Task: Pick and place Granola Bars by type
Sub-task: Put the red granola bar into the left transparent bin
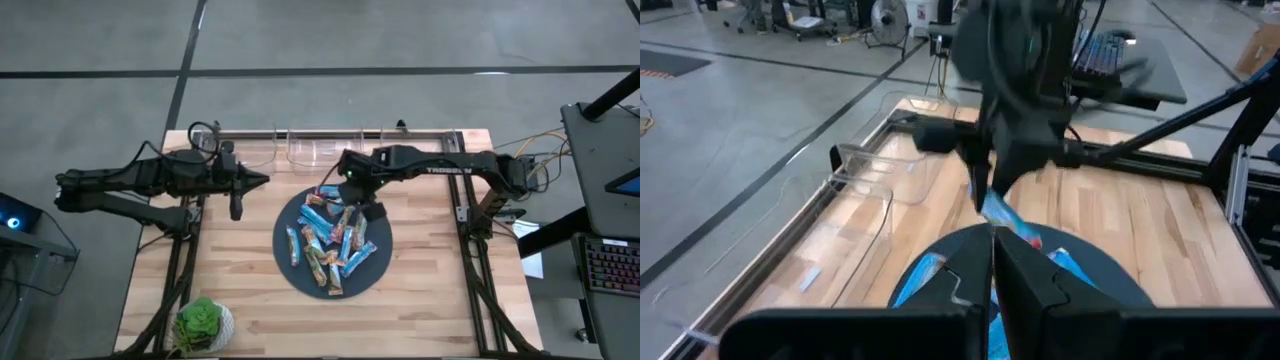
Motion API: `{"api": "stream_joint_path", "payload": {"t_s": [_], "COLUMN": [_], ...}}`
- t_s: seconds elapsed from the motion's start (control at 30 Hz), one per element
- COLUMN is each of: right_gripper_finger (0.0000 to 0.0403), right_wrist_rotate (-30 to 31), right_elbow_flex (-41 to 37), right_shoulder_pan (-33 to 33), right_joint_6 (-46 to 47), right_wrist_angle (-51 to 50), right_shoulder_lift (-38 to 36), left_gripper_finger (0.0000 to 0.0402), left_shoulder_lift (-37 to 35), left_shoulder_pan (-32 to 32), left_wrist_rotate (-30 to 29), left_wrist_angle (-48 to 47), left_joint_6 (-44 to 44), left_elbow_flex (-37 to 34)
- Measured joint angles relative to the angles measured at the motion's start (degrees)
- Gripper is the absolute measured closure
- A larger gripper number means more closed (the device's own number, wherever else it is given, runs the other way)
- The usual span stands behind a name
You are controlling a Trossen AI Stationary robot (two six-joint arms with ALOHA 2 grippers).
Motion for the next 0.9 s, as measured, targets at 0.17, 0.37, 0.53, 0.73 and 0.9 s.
{"api": "stream_joint_path", "payload": {"t_s": [0.17,0.37,0.53,0.73,0.9], "right_gripper_finger": [0.0349,0.0349,0.0349,0.0349,0.0349], "right_wrist_rotate": [0.0,0.0,-0.1,-0.1,-0.1], "right_elbow_flex": [5.1,9.8,13.2,14.5,14.5], "right_shoulder_pan": [0.0,-0.2,-1.3,-3.7,-5.5], "right_joint_6": [6.4,11.5,16.5,21.8,24.9], "right_wrist_angle": [0.2,1.5,4.8,11.8,15.0], "right_shoulder_lift": [0.0,0.0,0.0,0.0,0.0], "left_gripper_finger": [0.0401,0.0401,0.0401,0.0401,0.0401], "left_shoulder_lift": [-1.3,-2.2,-2.8,-3.4,-4.4], "left_shoulder_pan": [0.0,0.0,0.1,0.1,0.1], "left_wrist_rotate": [0.0,-0.7,-1.8,-2.0,-2.2], "left_wrist_angle": [-3.3,-5.5,-6.1,-6.1,-6.1], "left_joint_6": [-0.3,0.1,0.3,1.7,2.5], "left_elbow_flex": [0.0,0.0,0.0,0.0,0.0]}}
